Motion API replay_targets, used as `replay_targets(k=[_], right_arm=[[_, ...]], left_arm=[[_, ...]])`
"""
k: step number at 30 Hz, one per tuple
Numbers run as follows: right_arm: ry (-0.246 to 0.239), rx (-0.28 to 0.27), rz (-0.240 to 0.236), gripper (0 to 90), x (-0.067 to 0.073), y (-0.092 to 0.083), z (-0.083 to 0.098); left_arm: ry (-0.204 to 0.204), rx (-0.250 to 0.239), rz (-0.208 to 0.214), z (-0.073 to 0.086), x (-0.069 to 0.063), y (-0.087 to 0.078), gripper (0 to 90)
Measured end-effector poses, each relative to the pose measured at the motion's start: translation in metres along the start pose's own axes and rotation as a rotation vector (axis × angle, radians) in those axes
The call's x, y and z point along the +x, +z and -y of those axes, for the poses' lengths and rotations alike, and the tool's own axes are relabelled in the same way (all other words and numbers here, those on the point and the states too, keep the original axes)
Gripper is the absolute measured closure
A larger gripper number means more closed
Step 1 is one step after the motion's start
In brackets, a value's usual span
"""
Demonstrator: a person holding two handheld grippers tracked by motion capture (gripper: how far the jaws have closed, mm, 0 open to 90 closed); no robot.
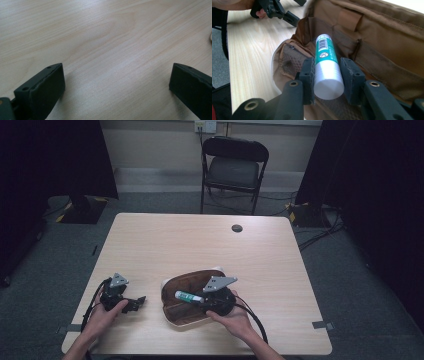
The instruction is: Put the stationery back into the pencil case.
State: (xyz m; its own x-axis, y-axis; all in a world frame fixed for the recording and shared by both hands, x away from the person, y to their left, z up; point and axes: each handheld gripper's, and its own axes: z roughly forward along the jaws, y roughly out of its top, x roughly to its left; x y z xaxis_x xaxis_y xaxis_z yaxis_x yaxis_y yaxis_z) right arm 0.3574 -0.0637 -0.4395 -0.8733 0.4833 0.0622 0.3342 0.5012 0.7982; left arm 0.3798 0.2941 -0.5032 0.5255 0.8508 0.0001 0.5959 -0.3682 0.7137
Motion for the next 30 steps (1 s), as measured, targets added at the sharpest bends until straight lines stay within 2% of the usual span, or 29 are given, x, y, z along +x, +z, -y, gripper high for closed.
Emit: replay_targets(k=[5, 16, 22, 30], right_arm=[[0.004, 0.0, 0.006, 65.1, -0.002, 0.002, 0.001], [0.034, 0.005, 0.057, 59.9, -0.012, 0.0, 0.007], [0.049, -0.007, 0.091, 59.7, -0.018, -0.01, 0.009], [0.068, -0.019, 0.101, 60.6, -0.026, -0.016, 0.013]], left_arm=[[0.0, 0.0, 0.0, 0.0, 0.0, 0.0, 0.0], [0.0, 0.0, 0.0, 0.0, 0.0, 0.0, 0.0], [0.0, 0.0, 0.0, 0.0, 0.0, 0.0, 0.0], [0.001, 0.0, 0.0, 0.0, 0.0, 0.0, 0.0]])
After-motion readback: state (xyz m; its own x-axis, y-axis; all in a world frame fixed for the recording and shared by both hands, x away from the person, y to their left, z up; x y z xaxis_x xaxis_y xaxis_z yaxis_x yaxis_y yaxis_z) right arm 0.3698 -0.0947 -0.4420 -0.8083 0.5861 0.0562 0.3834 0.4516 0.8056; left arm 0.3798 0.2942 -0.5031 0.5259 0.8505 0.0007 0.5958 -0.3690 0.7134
